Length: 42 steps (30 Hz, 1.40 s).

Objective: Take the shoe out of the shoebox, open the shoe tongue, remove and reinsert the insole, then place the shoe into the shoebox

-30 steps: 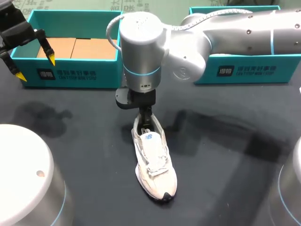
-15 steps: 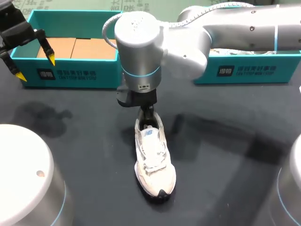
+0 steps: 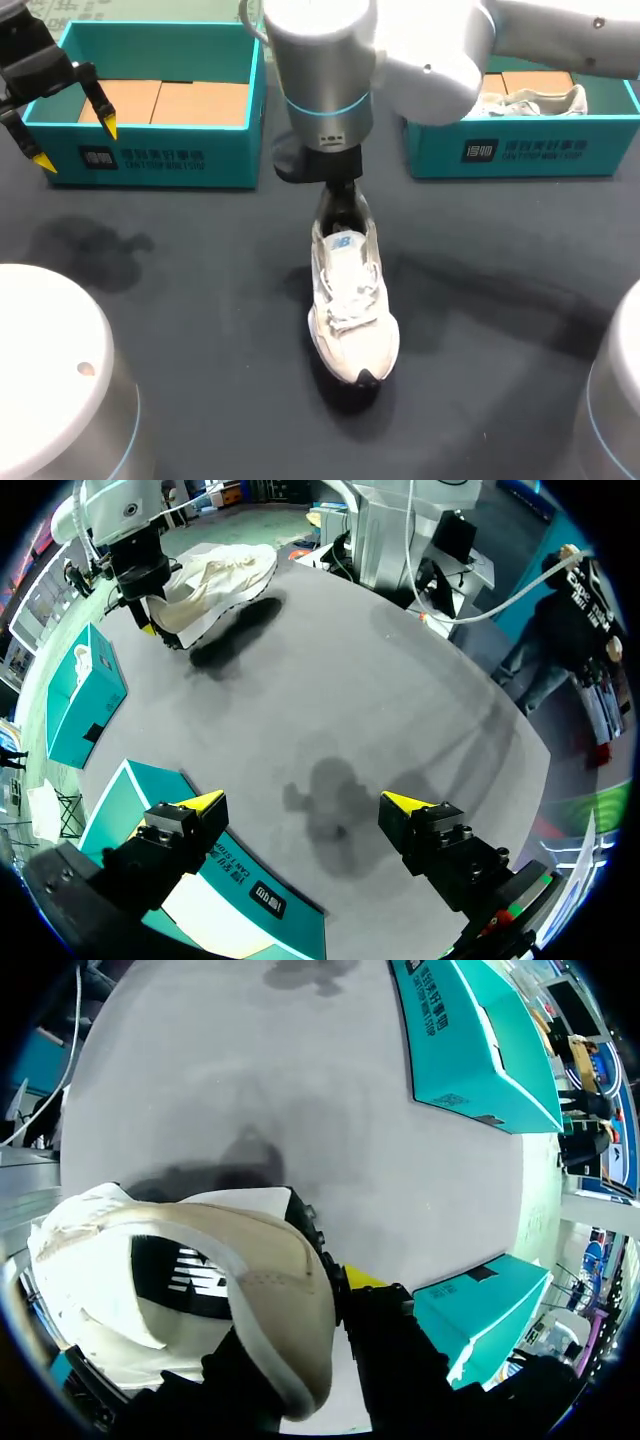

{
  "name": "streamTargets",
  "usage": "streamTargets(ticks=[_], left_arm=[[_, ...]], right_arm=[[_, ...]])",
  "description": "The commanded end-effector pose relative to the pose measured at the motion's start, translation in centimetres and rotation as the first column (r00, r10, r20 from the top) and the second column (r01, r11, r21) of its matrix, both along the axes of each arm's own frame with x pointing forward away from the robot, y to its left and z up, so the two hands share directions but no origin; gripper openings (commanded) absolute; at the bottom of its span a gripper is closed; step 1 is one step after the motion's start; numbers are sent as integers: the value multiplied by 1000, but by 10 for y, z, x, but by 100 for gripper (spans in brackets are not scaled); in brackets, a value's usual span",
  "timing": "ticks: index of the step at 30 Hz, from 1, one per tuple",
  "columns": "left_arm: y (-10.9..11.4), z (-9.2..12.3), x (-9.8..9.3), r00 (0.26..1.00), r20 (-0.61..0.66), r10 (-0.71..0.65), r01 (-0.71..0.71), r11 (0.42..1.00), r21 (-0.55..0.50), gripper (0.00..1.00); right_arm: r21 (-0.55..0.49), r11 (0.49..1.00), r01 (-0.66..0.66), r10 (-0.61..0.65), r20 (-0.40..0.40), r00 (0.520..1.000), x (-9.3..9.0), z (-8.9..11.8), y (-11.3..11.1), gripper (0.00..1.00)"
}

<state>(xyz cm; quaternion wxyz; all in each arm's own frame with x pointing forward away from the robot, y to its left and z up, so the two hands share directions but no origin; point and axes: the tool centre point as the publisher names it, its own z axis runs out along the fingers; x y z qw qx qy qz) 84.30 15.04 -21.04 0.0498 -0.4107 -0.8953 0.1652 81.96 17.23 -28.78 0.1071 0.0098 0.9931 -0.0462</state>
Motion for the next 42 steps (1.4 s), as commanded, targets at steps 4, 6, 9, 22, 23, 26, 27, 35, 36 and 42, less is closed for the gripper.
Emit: streamTargets(ticks=[4, 6, 9, 22, 23, 26, 27, 35, 36, 42], left_arm=[[0, 0, 0, 1000, 0, 0, 0, 1000, 2, 100], [0, 0, 0, 1000, 0, 0, 0, 1000, 2, 100], [0, 0, 0, 1000, 0, 0, 0, 1000, 2, 100], [0, 0, 0, 1000, 0, 0, 0, 1000, 2, 100], [0, 0, 0, 1000, 0, 0, 0, 1000, 2, 100], [0, 0, 0, 1000, 0, 0, 0, 1000, 2, 100], [0, 0, 0, 1000, 0, 0, 0, 1000, 2, 100], [0, 0, 0, 1000, 0, 0, 0, 1000, 2, 100], [0, 0, 0, 1000, 0, 0, 0, 1000, 2, 100], [0, 0, 0, 1000, 0, 0, 0, 1000, 2, 100]], right_arm=[[14, 1000, -4, 4, 3, 1000, -3, 4, -8, 0], [14, 1000, -4, 4, 3, 1000, -3, 4, -8, 0], [13, 1000, 10, -10, 3, 1000, 0, 6, -13, 0], [-77, 993, 90, -83, 89, 993, 56, 104, -91, 0], [-78, 994, 82, -74, 100, 992, 60, 111, -94, 0], [-116, 989, 96, -84, 107, 991, 75, 128, -108, 0], [-121, 988, 98, -85, 109, 990, 80, 133, -111, 0], [-127, 986, 110, -96, 112, 989, 85, 136, -116, 0], [-127, 986, 110, -96, 112, 989, 85, 136, -116, 0], [-138, 982, 126, -111, 114, 987, 98, 143, -119, 0]])
